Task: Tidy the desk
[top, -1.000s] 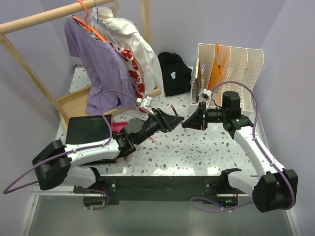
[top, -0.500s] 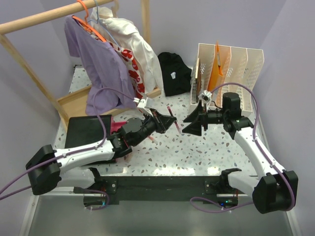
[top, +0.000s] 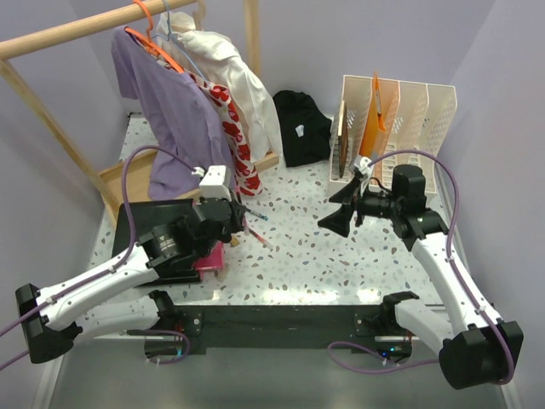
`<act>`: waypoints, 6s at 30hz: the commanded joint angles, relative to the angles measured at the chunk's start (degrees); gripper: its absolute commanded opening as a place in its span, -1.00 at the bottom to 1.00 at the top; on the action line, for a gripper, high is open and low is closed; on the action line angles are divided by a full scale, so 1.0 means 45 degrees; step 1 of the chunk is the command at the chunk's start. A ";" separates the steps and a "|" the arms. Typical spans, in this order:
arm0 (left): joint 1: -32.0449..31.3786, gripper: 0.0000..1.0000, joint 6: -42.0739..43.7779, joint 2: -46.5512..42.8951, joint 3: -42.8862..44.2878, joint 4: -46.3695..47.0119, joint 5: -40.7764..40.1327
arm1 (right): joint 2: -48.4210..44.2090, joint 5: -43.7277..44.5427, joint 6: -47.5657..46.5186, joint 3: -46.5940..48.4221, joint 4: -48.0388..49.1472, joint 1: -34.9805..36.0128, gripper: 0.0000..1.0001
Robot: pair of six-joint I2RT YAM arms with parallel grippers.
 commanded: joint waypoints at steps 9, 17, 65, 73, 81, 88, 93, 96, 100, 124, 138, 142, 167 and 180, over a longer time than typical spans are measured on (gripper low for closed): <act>0.1044 -1.00 0.1366 0.0770 0.1040 -0.5312 -0.2263 | 0.0273 0.0737 -0.0294 0.0018 0.0127 -0.0093 0.97; 0.1396 -0.95 0.1738 0.1609 0.0942 -0.5722 -0.2049 | 0.0468 0.0698 -0.0333 0.0057 0.0088 -0.0113 0.97; 0.3310 -1.00 0.6561 -0.2270 -0.0950 0.1306 0.2347 | 0.5444 0.6397 -0.3360 0.2222 -0.1084 0.5546 0.97; 0.3310 -0.13 0.7090 -0.4794 -0.3119 0.2440 0.1019 | 0.9876 0.9425 -0.2502 0.5563 -0.0635 0.7191 0.82; 0.3310 0.22 0.7461 -0.5714 -0.3413 0.2461 0.0842 | 1.2127 1.0717 -0.2384 0.7438 -0.0380 0.7875 0.46; 0.3330 0.26 0.7539 -0.5500 -0.3316 0.2305 0.1233 | 1.3416 1.1499 -0.2442 0.8416 -0.0400 0.7915 0.37; 0.3330 0.27 0.7578 -0.5695 -0.3335 0.2304 0.1233 | 1.4119 1.1089 -0.2403 0.9060 -0.0809 0.7915 0.05; 0.3349 0.28 0.7597 -0.5812 -0.3355 0.2324 0.1213 | 1.4335 1.1167 -0.2403 0.9042 -0.0927 0.7915 -0.21; 0.3349 0.29 0.7597 -0.5870 -0.3335 0.2324 0.1349 | 1.4102 1.1575 -0.2462 0.8594 -0.0810 0.7934 -0.53; 0.3427 0.75 0.2523 -0.6088 -0.4448 0.5700 0.6345 | 0.5768 0.8497 -0.2932 0.2500 -0.2001 0.6804 -1.00; 0.2842 0.53 -0.4296 -0.1478 -0.5875 1.2476 0.8500 | 0.2443 0.2947 -0.0880 0.2146 -0.2391 0.4887 -1.00; 0.2140 0.52 -0.4298 -0.0308 -0.5310 1.2695 0.7584 | 0.2324 0.1952 -0.0549 0.2537 -0.2685 0.4868 -1.00; 0.1279 -1.00 -0.0490 -0.1356 -0.2207 0.3836 0.3232 | 0.1172 0.4075 -0.0918 0.1796 -0.1962 0.4283 0.97; 0.1396 -1.00 0.1853 0.0144 0.1235 -0.4960 -0.0094 | 0.1328 0.4292 -0.1368 0.0956 -0.1787 0.2231 0.97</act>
